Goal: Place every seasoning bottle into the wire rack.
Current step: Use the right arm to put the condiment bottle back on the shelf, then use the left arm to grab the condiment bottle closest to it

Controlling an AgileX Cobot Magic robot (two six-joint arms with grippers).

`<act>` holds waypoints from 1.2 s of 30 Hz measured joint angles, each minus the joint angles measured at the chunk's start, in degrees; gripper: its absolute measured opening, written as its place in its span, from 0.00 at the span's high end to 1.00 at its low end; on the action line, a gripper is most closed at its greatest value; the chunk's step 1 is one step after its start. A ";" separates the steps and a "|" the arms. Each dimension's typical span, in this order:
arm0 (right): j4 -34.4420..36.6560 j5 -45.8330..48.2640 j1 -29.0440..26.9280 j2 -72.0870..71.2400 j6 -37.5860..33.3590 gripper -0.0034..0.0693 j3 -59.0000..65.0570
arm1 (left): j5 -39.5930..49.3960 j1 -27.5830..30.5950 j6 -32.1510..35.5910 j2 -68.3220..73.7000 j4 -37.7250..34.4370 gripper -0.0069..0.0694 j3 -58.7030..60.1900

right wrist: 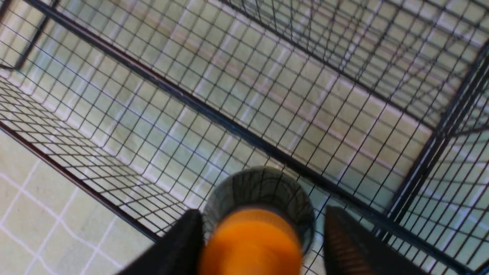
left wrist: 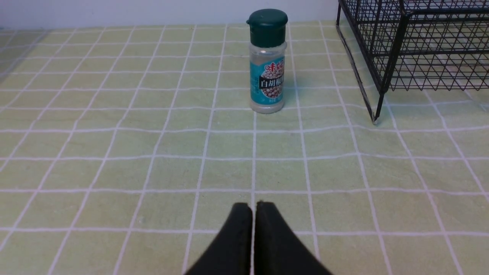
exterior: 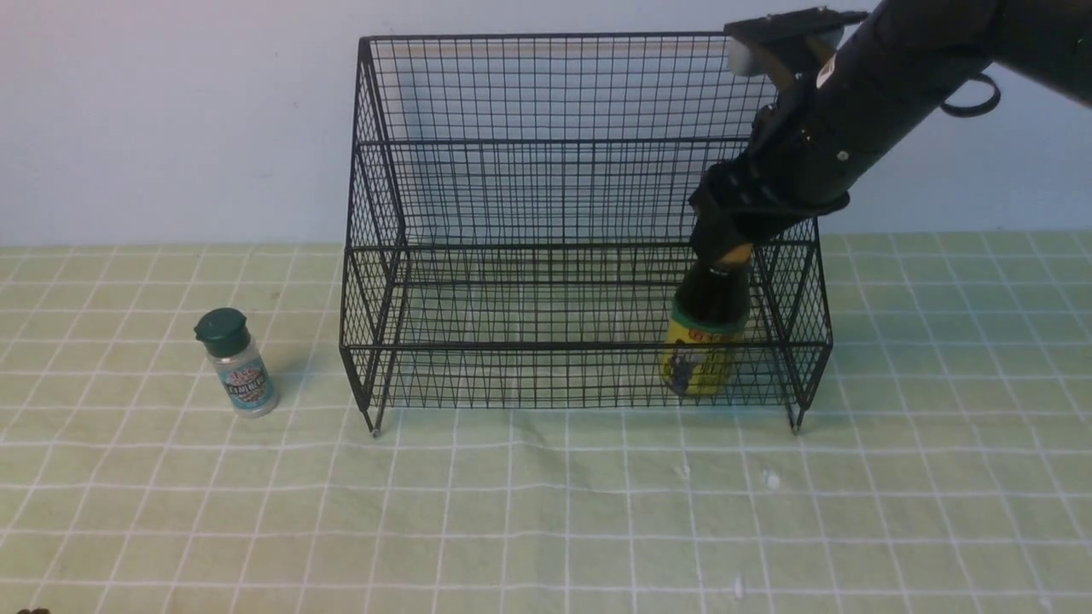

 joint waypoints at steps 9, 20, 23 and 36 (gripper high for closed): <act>-2.14 1.92 0.00 -6.20 4.94 0.38 -0.06 | 0.00 0.00 0.00 0.00 0.00 0.92 0.00; -2.05 5.86 0.00 -28.49 11.49 0.96 -0.06 | 0.00 0.00 0.00 0.00 0.00 0.92 0.00; -1.65 5.57 0.06 -36.93 12.23 0.97 1.46 | 0.00 0.00 0.00 0.00 0.00 0.92 0.00; -9.13 -30.07 0.06 -80.32 18.32 0.97 42.20 | 0.00 0.00 0.00 0.00 0.00 0.92 0.00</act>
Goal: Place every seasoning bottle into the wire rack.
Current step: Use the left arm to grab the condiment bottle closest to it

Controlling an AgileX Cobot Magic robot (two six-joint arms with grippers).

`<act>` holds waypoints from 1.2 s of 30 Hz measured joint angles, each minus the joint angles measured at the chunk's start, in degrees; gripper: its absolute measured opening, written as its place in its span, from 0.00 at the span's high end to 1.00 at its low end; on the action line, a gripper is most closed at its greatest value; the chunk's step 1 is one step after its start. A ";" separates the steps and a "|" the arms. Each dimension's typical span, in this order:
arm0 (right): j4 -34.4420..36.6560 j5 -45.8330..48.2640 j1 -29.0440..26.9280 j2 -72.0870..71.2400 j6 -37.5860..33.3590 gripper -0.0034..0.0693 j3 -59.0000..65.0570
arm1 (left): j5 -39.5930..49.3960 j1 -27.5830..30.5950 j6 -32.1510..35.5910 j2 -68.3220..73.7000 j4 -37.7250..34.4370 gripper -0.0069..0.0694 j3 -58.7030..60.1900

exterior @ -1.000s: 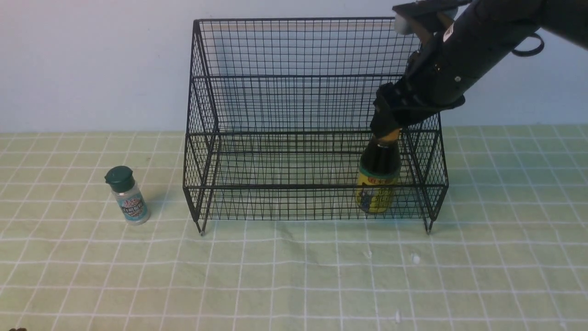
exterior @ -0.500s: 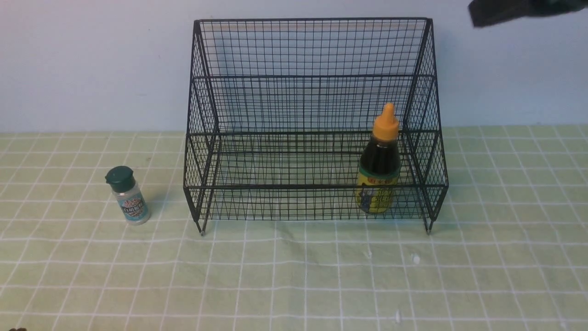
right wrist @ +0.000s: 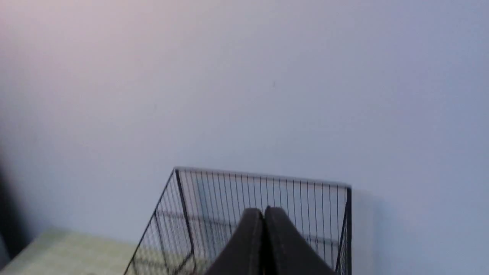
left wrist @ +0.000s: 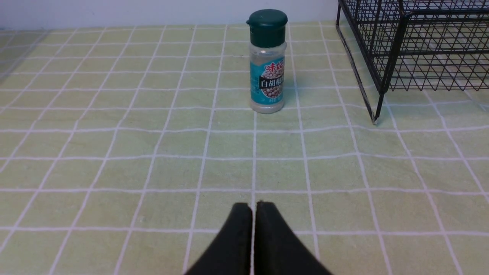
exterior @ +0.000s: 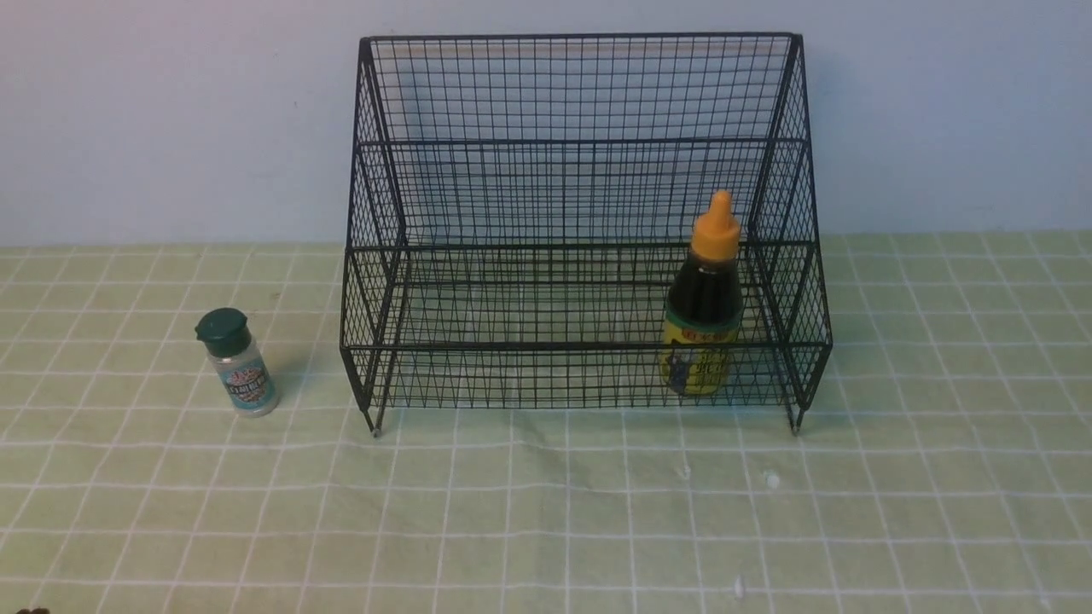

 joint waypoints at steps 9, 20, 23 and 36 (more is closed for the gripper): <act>-0.58 -26.09 0.00 -15.69 2.24 0.97 21.85 | 0.00 0.00 0.00 0.00 0.00 0.92 0.00; -0.59 -27.15 0.00 -15.83 2.42 0.97 23.56 | -0.04 0.00 0.00 0.00 0.00 0.92 0.00; -1.34 -27.15 0.00 -15.83 2.04 0.97 23.56 | -0.04 0.00 0.00 0.00 0.00 0.92 0.00; -13.74 -10.31 -9.77 -19.09 -2.06 0.97 37.17 | -0.04 0.00 0.00 0.00 0.00 0.92 0.00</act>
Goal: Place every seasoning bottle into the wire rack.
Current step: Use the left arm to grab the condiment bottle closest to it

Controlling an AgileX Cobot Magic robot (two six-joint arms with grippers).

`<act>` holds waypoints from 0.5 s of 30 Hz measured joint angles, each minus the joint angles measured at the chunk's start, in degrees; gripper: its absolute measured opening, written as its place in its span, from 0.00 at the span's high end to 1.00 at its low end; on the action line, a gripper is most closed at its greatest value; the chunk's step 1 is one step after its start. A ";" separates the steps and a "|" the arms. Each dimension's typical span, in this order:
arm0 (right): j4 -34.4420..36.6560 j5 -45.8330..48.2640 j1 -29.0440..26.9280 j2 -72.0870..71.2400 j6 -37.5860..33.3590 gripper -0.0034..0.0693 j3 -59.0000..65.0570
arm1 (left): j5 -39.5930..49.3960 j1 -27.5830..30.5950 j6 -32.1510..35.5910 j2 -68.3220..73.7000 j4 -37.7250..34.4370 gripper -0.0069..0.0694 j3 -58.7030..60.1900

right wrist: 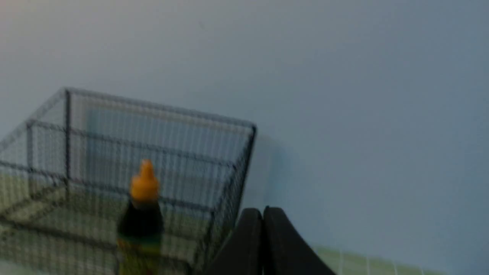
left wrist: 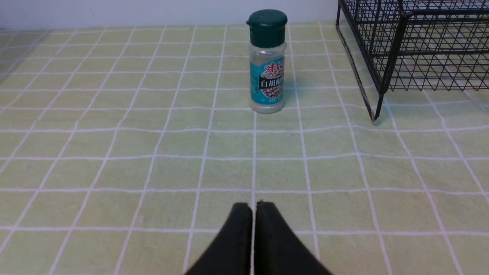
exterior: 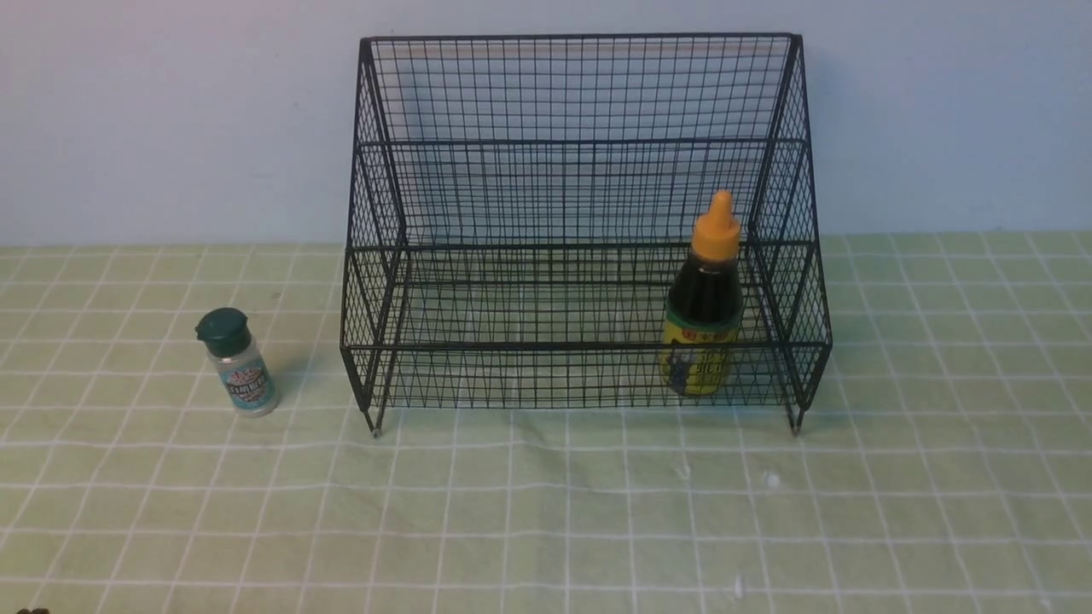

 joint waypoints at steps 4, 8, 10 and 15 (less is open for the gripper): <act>0.00 -0.68 -5.82 -1.40 0.13 0.97 10.41 | 0.00 0.00 0.00 0.00 0.00 0.92 0.00; 0.07 -1.09 -8.98 -4.36 0.13 0.97 20.86 | 0.00 0.00 0.00 0.00 0.00 0.92 0.00; 0.05 -1.71 -9.26 -5.85 0.18 0.97 22.20 | -0.03 0.00 0.00 0.00 0.00 0.92 0.00; 1.23 -4.84 -9.32 -9.77 0.18 0.97 22.74 | -0.03 0.00 0.00 0.00 0.00 0.92 0.00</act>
